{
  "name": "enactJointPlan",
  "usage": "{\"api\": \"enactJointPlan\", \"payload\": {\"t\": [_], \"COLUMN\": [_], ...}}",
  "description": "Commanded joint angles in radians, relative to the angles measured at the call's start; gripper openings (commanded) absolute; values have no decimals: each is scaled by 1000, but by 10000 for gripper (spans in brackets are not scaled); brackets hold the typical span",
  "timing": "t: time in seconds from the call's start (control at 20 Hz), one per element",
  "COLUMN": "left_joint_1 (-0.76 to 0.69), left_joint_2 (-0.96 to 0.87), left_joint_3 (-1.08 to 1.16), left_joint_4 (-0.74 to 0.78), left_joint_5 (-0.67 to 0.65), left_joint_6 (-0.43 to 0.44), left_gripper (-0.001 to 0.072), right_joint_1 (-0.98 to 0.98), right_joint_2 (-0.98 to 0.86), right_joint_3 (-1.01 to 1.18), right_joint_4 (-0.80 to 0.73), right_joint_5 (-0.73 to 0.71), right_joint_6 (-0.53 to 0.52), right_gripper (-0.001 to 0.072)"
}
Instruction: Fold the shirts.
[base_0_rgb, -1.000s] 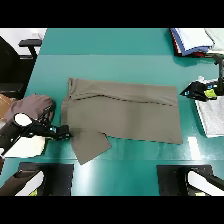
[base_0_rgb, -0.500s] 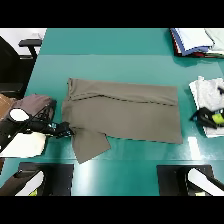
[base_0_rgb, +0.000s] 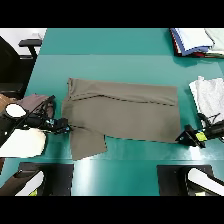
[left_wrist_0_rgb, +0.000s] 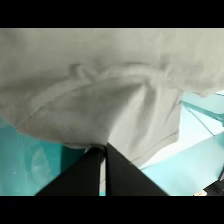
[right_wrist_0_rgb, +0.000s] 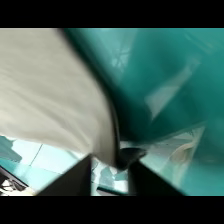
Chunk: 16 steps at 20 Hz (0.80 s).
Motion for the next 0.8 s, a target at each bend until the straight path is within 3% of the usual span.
{"api": "enactJointPlan", "payload": {"t": [0.0,0.05,0.25,0.45,0.6,0.75], "left_joint_1": [0,0,0,-11,-93,-149], "left_joint_2": [2,17,186,293,293,236], "left_joint_3": [6,6,7,27,102,187], "left_joint_4": [33,58,181,158,160,193], "left_joint_5": [-44,-58,-164,-338,-278,-91], "left_joint_6": [-2,-3,-85,-134,-142,-141], "left_gripper": [26,25,25,25,25,25], "right_joint_1": [122,148,196,199,199,233], "right_joint_2": [-6,12,158,319,342,237], "right_joint_3": [35,59,137,197,270,385], "right_joint_4": [-13,-30,-159,-215,-212,-213], "right_joint_5": [-37,-29,89,186,165,127], "right_joint_6": [-1,-1,29,67,71,69], "right_gripper": [66,16,14,13,13,13]}}
